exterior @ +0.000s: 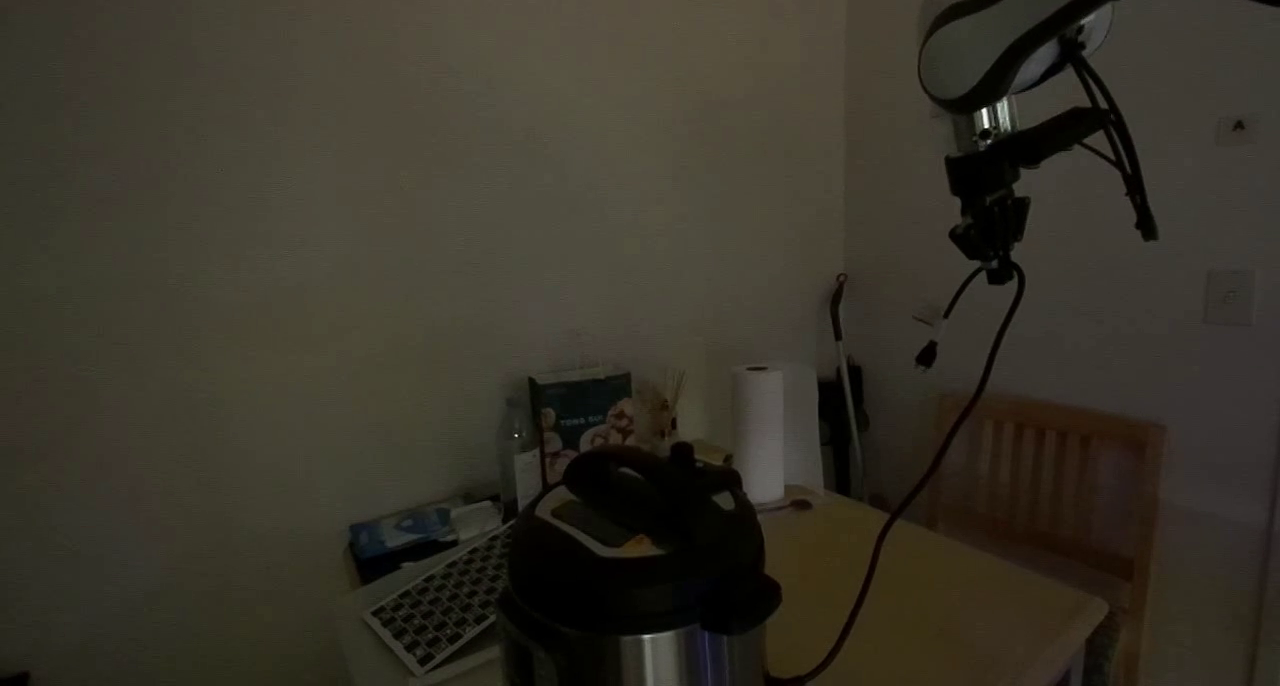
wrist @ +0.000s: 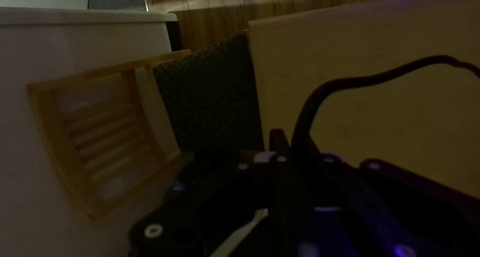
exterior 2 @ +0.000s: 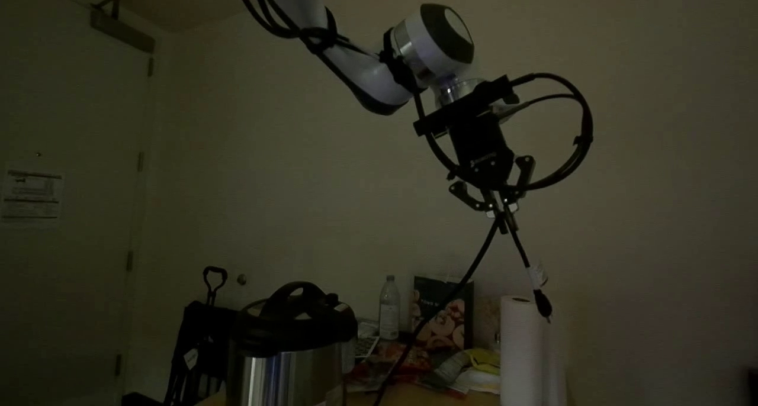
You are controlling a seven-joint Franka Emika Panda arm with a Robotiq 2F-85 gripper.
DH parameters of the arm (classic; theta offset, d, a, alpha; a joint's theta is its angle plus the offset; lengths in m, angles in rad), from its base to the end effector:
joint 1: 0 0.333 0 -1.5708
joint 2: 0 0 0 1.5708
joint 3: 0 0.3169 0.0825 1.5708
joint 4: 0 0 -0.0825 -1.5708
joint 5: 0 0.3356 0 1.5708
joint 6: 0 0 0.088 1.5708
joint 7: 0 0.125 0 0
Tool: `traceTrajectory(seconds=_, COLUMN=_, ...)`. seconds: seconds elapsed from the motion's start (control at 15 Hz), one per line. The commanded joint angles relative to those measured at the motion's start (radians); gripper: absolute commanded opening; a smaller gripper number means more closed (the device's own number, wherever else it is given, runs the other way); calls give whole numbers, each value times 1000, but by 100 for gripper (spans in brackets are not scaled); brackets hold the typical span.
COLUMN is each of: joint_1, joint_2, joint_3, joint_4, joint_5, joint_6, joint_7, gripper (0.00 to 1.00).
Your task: Remove the black cable from the silver machine and put it on the table
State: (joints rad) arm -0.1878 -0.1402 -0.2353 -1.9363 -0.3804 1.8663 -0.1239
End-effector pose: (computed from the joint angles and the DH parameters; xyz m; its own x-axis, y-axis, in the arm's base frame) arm 0.4227 -0.2351 0.5487 0.9806 -0.1958 0.0083 -0.1872 -0.9235 0.3347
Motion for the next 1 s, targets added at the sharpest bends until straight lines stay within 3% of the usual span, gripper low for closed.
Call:
traceTrajectory(seconds=0.0, joint_1=-8, joint_2=4, joint_3=12, joint_4=6, joint_5=2, joint_6=-2, joint_7=-2, gripper=2)
traceTrajectory(seconds=0.47, joint_1=-56, joint_2=132, joint_3=-30, joint_4=104, joint_5=31, joint_6=-56, joint_7=189, gripper=2)
traceTrajectory(seconds=0.93, joint_1=-70, joint_2=229, joint_3=-49, joint_4=176, joint_5=45, joint_6=-144, joint_7=288, gripper=2)
